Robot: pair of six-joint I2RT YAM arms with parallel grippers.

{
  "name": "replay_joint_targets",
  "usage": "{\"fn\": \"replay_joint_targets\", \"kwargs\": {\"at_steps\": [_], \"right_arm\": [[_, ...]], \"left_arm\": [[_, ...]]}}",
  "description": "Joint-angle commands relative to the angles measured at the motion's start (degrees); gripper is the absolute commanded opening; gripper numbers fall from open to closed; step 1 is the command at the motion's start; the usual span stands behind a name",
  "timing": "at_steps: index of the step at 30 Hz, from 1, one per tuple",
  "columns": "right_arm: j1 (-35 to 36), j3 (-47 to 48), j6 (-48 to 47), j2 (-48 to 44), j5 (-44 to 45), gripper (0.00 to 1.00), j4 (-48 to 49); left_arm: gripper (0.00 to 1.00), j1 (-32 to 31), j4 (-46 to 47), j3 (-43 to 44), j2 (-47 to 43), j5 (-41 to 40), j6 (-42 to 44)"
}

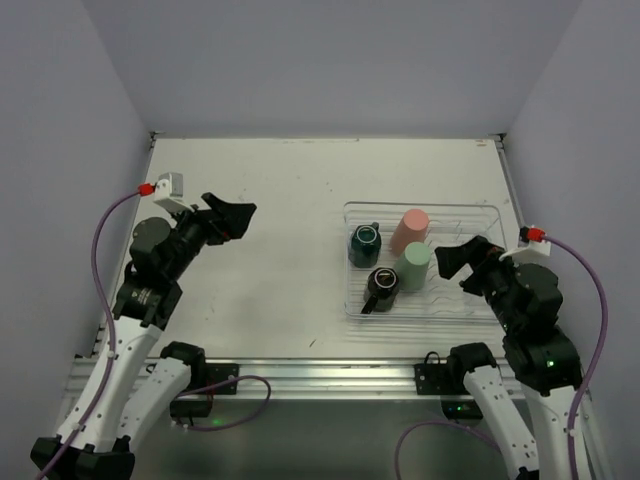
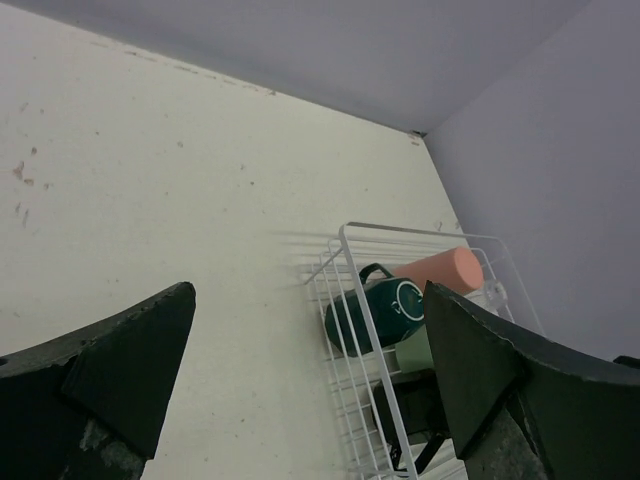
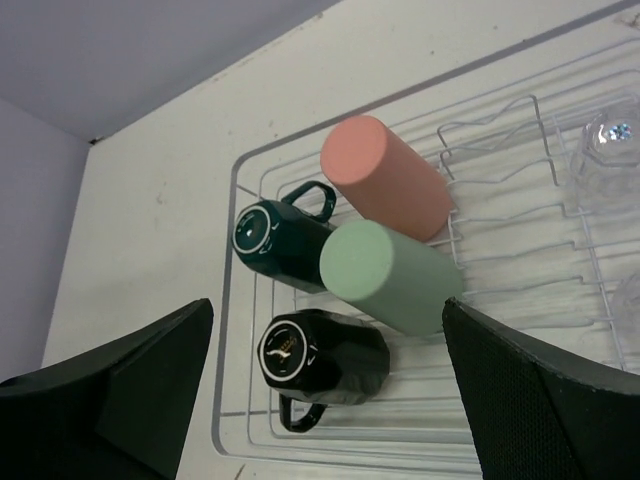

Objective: Unload the cups from the dish rack

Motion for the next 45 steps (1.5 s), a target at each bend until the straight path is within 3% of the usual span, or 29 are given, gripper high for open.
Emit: {"fn": "replay_joint_targets", "kwargs": {"at_steps": [1, 3, 6, 11, 12, 16, 28, 45], "right_arm": [[-0.29, 2.86, -1.24, 2.34, -1.74, 0.99, -2.62], [-0.37, 2.08, -0.72, 1.56, -8.66, 0.99, 0.27], [-0.29, 0.06, 1.49, 0.23, -10.63, 0.99, 3.71], [-0.29, 6.98, -2.72, 10.84, -5.02, 0.99, -4.95], [-0.29, 9.43, -3.43, 16.43, -5.27, 0.99, -6.29], [0.06, 11.22, -4.05, 24.21, -6.85, 0.99, -9.12], [7.97, 14.82, -0.01, 35.55, 10.27, 0.99, -13.77], [12.54, 18.69, -1.59, 50.85, 10.55, 0.99, -11.4]], "left_arm": [[1.0, 0.49, -2.67, 2.2, 0.96, 0.13, 2.42], [1.0, 0.49, -2.94, 2.28, 1.93, 0.74, 2.42], [1.0, 0.49, -2.94, 2.02, 2.98, 1.71, 2.33], [1.0, 0.58, -2.76, 1.58, 4.65, 4.17, 2.33], [1.0, 0.49, -2.85, 1.67, 5.27, 4.61, 2.42], [1.0, 0.49, -4.16, 2.28, 6.59, 3.74, 2.94], [1.0, 0.49, -7.33, 3.78, 8.17, 2.33, 3.74], [0.99, 0.49, -6.01, 2.64, 8.87, 4.87, 2.77]]}}
